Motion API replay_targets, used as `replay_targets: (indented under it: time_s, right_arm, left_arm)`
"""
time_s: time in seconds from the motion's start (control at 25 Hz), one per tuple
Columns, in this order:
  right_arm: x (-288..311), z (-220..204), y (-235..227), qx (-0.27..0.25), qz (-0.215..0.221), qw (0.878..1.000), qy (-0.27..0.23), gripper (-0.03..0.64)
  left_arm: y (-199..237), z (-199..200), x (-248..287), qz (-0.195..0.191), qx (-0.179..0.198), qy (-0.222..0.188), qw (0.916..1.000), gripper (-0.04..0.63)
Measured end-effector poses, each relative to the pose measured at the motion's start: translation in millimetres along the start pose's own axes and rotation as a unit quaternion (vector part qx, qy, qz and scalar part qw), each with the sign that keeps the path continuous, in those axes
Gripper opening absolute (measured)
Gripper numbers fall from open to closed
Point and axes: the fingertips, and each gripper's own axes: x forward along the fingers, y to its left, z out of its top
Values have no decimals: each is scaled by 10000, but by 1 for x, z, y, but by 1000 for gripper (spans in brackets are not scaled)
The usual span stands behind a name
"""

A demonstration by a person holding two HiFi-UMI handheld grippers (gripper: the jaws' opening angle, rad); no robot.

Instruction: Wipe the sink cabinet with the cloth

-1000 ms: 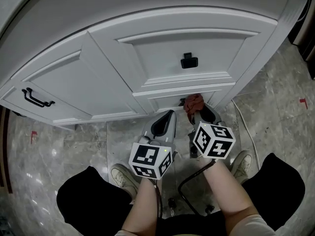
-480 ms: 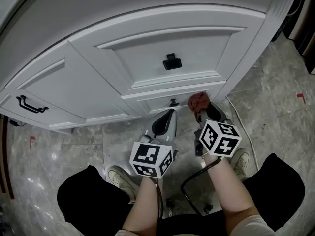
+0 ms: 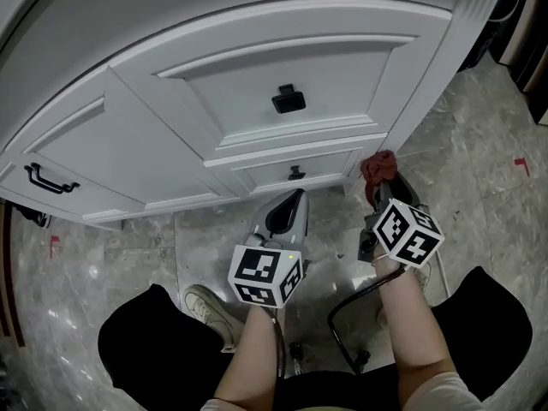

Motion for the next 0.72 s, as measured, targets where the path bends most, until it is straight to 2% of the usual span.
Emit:
replay_targets:
  time_s: [0.12,0.28,0.4,0.52,0.72]
  right_arm:
    - [-5,5,-4,12,-90,9999,-105,89]
    - [-5,-21,27,-65,181,9998,87,91]
    - [-2,-59,81,-365,673,9962,422,91]
    - [-5,-103,145,-746,1289,9854,831,91]
    - [1,-138,219,-758,1983,9718,1030,91]
  left_arm:
    - [8,2,-6,149,-10,-89,9998,0]
    - [26,-4,-18,345,-46,-37,9994,0]
    - [47,-10,-32,605,-72,3,9981,0]
    - [75,-11,-51,953,-124,-32,9954,0]
    - [114,-4,-81,1383,-209,-179,9900,0]
